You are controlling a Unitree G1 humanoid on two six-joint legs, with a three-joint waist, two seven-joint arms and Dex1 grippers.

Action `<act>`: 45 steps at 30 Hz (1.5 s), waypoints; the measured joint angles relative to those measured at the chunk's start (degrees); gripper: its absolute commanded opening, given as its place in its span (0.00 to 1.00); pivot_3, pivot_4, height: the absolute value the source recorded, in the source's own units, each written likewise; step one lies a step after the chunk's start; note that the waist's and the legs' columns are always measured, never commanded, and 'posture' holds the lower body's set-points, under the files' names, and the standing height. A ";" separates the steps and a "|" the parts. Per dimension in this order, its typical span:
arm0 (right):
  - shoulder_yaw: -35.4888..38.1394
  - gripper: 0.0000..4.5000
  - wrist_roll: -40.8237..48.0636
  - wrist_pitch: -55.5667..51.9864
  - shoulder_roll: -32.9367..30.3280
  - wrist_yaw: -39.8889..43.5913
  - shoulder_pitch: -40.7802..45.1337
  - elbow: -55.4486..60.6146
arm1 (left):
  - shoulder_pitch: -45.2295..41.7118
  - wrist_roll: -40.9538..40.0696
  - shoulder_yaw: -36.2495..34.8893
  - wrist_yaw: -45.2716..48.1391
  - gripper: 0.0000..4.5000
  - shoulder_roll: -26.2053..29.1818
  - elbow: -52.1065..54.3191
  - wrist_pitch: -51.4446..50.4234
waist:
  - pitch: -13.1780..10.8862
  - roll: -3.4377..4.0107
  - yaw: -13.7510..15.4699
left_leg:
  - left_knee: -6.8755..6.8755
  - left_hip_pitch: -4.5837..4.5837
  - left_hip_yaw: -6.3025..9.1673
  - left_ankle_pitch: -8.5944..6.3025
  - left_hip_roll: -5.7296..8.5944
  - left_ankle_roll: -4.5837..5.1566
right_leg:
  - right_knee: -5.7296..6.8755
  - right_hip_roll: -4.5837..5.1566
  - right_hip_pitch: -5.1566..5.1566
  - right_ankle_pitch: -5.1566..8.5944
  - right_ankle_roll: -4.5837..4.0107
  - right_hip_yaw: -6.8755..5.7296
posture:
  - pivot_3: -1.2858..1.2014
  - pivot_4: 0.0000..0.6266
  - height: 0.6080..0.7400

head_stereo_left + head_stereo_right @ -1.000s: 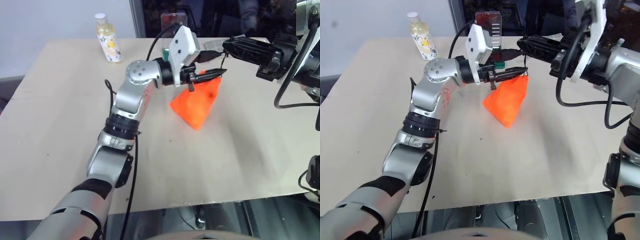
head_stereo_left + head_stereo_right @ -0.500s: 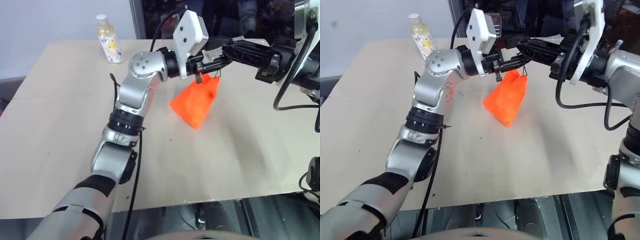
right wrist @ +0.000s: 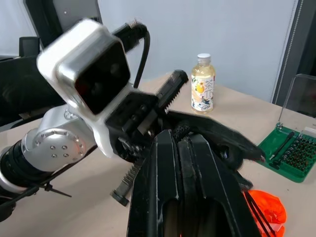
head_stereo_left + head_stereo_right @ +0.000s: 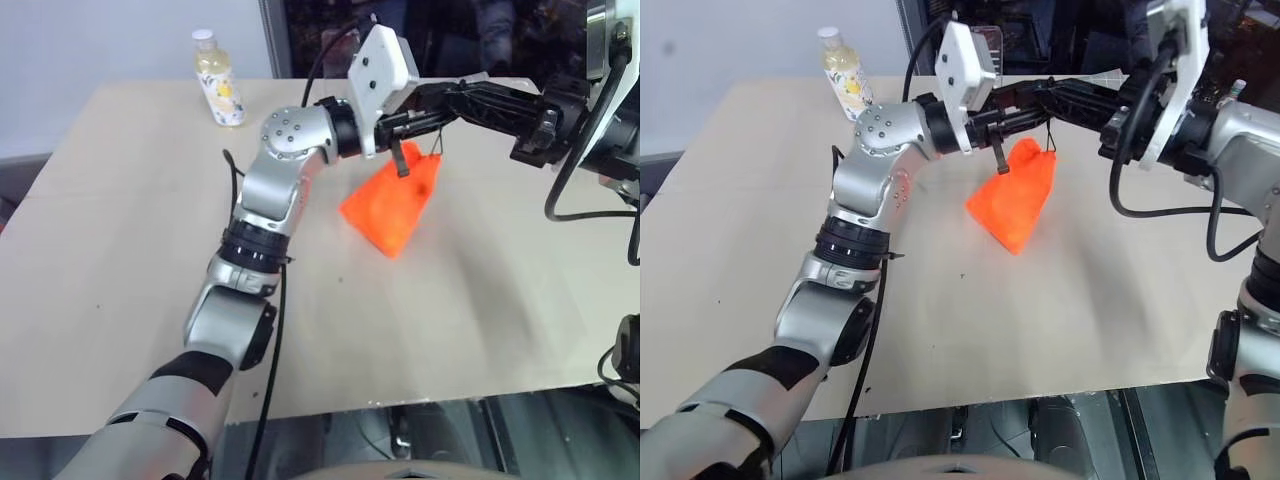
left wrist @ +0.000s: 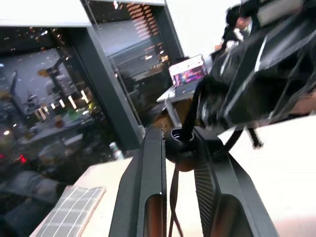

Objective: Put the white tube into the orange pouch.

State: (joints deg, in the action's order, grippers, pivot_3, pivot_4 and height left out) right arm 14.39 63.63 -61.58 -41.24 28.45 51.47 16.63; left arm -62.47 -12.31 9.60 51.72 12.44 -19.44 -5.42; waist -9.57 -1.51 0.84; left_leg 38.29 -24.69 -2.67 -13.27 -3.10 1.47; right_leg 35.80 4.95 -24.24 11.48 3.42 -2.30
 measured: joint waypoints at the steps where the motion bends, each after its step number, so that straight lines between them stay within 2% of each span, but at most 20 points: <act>1: 0.20 0.00 0.05 0.67 0.41 -0.23 0.71 -0.78 | 0.16 1.36 0.41 -0.48 0.05 -0.22 -2.93 1.06 | 0.00 0.01 -0.01 | 0.00 0.01 -0.01 0.00 0.00 0.00 | 0.01 0.00 0.00 0.00 0.00 0.00 | 0.52 0.24 1.00; 5: 0.80 0.00 -0.59 3.08 0.72 -0.61 4.81 -4.66 | 0.73 4.84 1.36 -2.61 0.05 -1.96 -16.69 3.67 | 0.00 -0.01 0.01 | 0.01 -0.04 0.00 0.00 0.00 0.01 | -0.01 -0.01 -0.01 0.00 0.00 0.00 | 0.52 0.24 1.00; 8: 0.80 0.00 -1.63 4.06 0.92 -0.96 8.20 -8.35 | -0.57 6.14 0.97 -5.23 0.05 -3.30 -23.01 4.92 | -0.01 0.01 0.00 | -0.02 -0.09 -0.05 -0.02 0.02 0.04 | -0.03 0.01 -0.03 0.00 0.01 0.00 | 0.52 0.24 1.00; 11: 0.80 0.00 -2.31 4.45 1.00 -1.32 11.96 -10.76 | -2.46 7.08 0.87 -7.59 0.05 -4.17 -26.08 5.34 | -0.02 0.00 0.00 | -0.09 -0.12 -0.06 -0.12 0.00 0.20 | -0.01 0.00 -0.03 0.00 0.01 -0.01 | 0.52 0.24 1.00; 14: 0.80 0.00 -2.92 4.81 1.03 -1.39 13.53 -12.30 | -3.57 7.78 -0.19 -8.55 0.05 -2.73 -26.72 5.26 | -0.02 0.00 -0.08 | -0.12 -0.12 -0.08 -0.15 0.00 0.25 | -0.03 0.00 -0.03 0.00 0.01 0.00 | 0.52 0.24 1.00; 18: 1.32 0.00 -2.96 5.88 1.24 -2.30 14.95 -13.15 | -3.68 5.53 -2.64 -3.73 0.05 3.64 -21.63 1.02 | -0.04 0.03 -0.33 | -0.16 -0.14 -0.09 -0.15 -0.03 0.25 | 0.02 -0.01 -0.14 0.00 0.00 0.00 | 0.52 0.24 1.00; 21: 3.22 0.00 -1.17 6.09 1.54 -4.85 15.87 -12.43 | -3.17 2.66 -2.84 6.70 0.05 14.39 -11.60 -5.07 | -0.06 0.06 -0.65 | -0.22 -0.23 -0.12 -0.14 -0.08 0.23 | 0.06 -0.04 -0.26 0.00 0.00 0.03 | 0.52 0.24 1.00; 23: 5.25 0.00 0.41 6.22 1.70 -6.90 15.86 -11.33 | -5.59 1.53 -3.62 11.81 0.05 19.83 -8.78 -7.83 | -0.09 0.11 -0.37 | -0.22 -0.24 -0.15 -0.14 -0.06 0.23 | 0.03 -0.02 -0.26 0.00 0.00 0.03 | 0.52 0.24 1.00; 26: 6.99 0.00 2.42 6.52 1.86 -8.92 15.56 -9.03 | -8.62 1.48 -3.36 15.74 0.05 21.78 -8.85 -8.47 | -0.09 0.10 0.69 | -0.14 -0.26 -0.15 -0.15 0.00 0.24 | 0.00 0.03 -0.20 0.00 0.00 0.02 | 0.52 0.24 1.00; 31: 9.24 0.00 4.52 6.72 1.89 -13.06 7.88 -5.93 | -9.13 4.20 1.66 19.74 0.05 17.41 -14.51 -5.77 | -0.09 0.08 1.38 | 0.10 -0.19 -0.06 -0.16 0.19 0.27 | -0.07 0.04 0.05 0.01 0.00 0.18 | 0.52 0.24 1.00; 35: 10.96 0.00 4.81 6.82 2.48 -17.77 -0.58 -2.99 | -8.09 8.93 6.47 16.54 0.05 7.34 -25.28 1.30 | -0.08 0.05 1.39 | 0.13 -0.17 0.00 -0.16 0.28 0.28 | -0.02 0.03 0.07 0.00 0.01 0.29 | 0.52 0.24 1.00; 38: 11.99 0.00 4.81 6.87 2.60 -20.34 -8.11 -0.94 | -6.51 11.95 8.86 13.86 0.05 2.86 -31.75 5.48 | -0.07 0.03 0.87 | 0.06 -0.15 -0.02 -0.16 0.27 0.29 | 0.03 -0.01 0.03 0.01 0.04 0.35 | 0.52 0.24 1.00; 40: 12.45 0.00 4.56 6.87 2.55 -21.34 -12.46 -0.62 | -4.67 13.57 9.54 12.73 0.05 1.95 -34.38 7.66 | -0.09 0.07 -0.44 | -0.06 -0.17 -0.07 -0.16 0.24 0.29 | 0.04 -0.05 -0.13 0.02 0.05 0.45 | 0.52 0.24 1.00; 45: 13.78 0.00 0.55 8.81 0.34 -18.58 -21.38 0.69 | -1.22 13.49 8.04 11.37 0.05 1.47 -34.03 8.32 | -0.05 0.08 -0.49 | -0.12 -0.07 -0.05 -0.17 0.23 0.31 | -0.03 -0.06 -0.07 0.07 0.11 0.46 | 0.52 0.24 1.00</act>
State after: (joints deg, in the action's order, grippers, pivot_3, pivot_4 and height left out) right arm 28.17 64.17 -52.77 -40.90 9.87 30.09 17.32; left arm -63.69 1.18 17.63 63.09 13.90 -53.47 2.90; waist -9.62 -1.43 0.35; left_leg 38.17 -24.76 -2.72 -13.45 -2.87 1.78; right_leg 35.77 4.89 -24.31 11.55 3.53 -1.85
